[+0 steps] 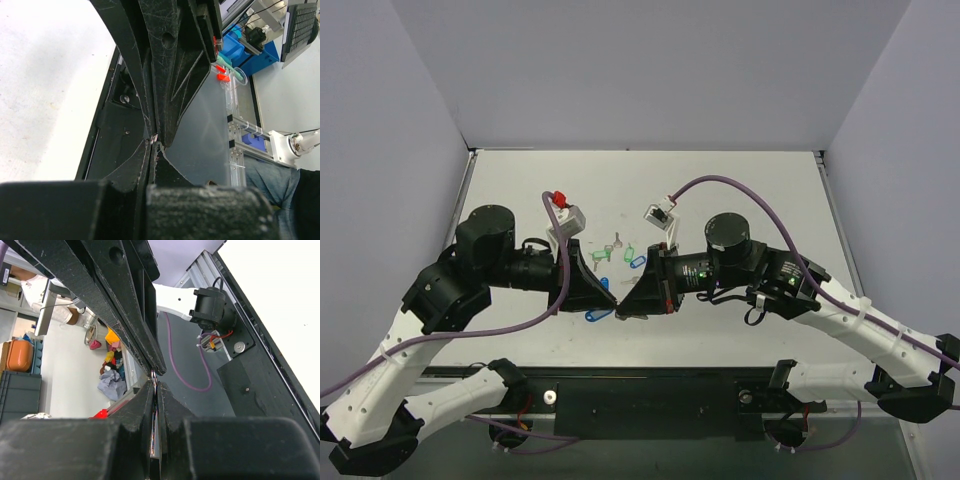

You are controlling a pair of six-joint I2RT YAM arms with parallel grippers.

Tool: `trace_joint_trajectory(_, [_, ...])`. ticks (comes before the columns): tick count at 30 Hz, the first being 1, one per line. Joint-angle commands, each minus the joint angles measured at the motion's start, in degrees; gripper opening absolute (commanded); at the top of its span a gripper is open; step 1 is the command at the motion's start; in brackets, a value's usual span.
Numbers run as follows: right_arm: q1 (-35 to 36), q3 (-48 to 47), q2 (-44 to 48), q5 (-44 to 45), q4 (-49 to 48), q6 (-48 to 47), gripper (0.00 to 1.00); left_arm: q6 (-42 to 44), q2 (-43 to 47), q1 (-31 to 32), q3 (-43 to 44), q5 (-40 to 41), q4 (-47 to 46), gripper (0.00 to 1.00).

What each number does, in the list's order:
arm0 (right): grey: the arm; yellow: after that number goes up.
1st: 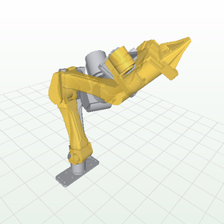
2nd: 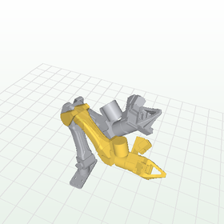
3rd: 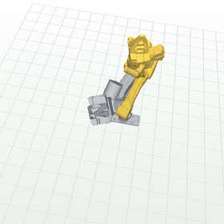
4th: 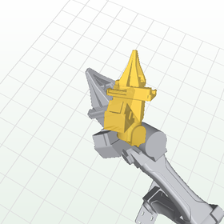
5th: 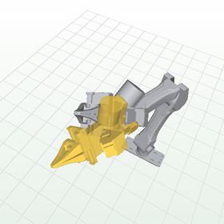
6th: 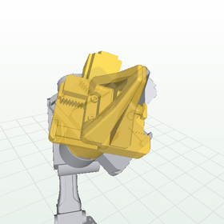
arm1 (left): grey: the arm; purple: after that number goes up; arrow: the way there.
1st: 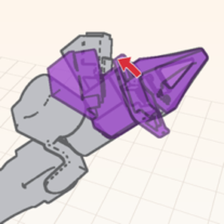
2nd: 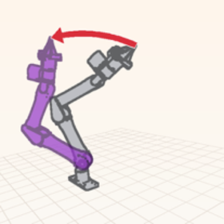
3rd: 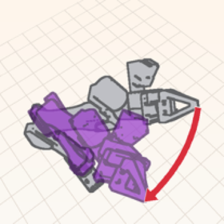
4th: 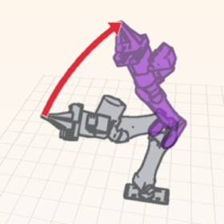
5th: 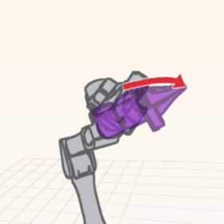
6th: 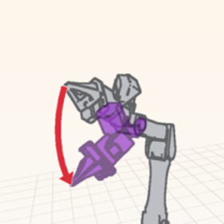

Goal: Remove the keys from the keyring

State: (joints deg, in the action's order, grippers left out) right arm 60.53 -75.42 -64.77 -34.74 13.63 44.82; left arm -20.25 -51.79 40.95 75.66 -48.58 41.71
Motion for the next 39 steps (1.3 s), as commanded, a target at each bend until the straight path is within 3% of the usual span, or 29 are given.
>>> trace_joint_trajectory(1, [-0.3,-3.8,0.6,1.5,-3.3,-0.7,0.0,3.5,-0.4,0.7,2.9,-3.6,6.7,0.0])
trace_joint_trajectory(39, [-0.6,-2.7,3.4,2.0,-1.3,-1.8,0.0,5.7,0.6,0.6,3.9,-0.8,11.1,0.0])
